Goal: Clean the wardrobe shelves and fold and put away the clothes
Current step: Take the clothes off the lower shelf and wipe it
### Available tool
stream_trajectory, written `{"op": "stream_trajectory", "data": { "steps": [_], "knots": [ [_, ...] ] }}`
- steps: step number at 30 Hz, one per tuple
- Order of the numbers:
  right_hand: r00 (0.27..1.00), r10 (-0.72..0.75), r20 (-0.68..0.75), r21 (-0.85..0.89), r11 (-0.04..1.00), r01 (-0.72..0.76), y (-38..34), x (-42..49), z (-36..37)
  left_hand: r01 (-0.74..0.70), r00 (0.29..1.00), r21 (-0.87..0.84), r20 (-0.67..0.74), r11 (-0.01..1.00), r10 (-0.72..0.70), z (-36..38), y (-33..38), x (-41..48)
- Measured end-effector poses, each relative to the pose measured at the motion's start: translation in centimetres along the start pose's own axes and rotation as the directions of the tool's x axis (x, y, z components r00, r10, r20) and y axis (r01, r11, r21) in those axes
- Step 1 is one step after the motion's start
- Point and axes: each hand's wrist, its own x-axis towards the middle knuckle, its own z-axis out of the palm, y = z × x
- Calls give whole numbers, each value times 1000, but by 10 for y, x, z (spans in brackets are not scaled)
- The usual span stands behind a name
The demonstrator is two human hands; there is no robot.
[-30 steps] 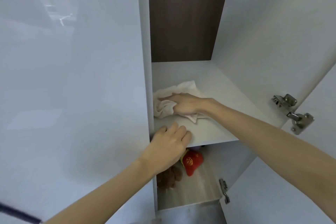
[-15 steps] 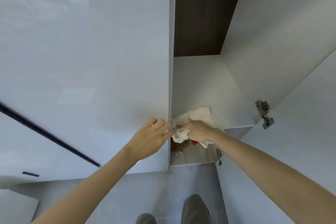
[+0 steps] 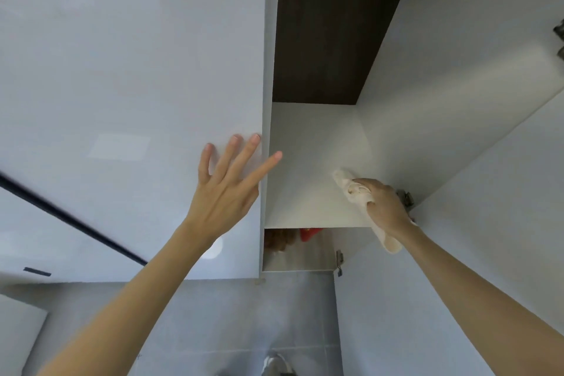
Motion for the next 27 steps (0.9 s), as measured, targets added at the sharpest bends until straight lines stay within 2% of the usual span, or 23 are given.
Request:
{"op": "stream_trajectory", "data": {
  "steps": [3,5,7,8,10,12,16,19,21,24,27],
  "knots": [
    [996,90,-4,5,996,-90,24,20,26,20,1000,20,8,1000,-20,10,2,-3],
    [974,181,135,-15,983,-181,33,28,43,28,999,26,31,999,-29,15,3,-6],
    [887,319,334,-140,947,-288,38,33,62,38,998,27,46,999,-40,17,4,-8],
    [842,380,383,-212,923,-320,38,35,69,41,998,34,50,999,-43,18,3,-9],
    [811,444,380,-282,891,-356,38,40,82,38,997,42,61,998,-40,18,4,-11],
    [809,479,341,-261,875,-408,32,44,90,38,996,49,75,998,-42,17,5,-11],
    [825,431,366,-207,902,-379,-1,36,109,63,990,35,121,997,-67,12,10,-9],
    [839,302,452,-290,939,-182,-48,21,126,58,988,32,144,998,-62,9,10,-11],
    [836,187,517,-230,970,-75,-78,7,136,49,987,28,154,998,-52,5,8,-11],
    [801,47,597,-113,993,25,-83,-20,157,29,983,16,180,999,-32,-3,6,-11],
    [752,11,659,-30,999,12,-71,-43,134,20,980,-19,200,1000,-16,-7,4,-8]
  ]
}}
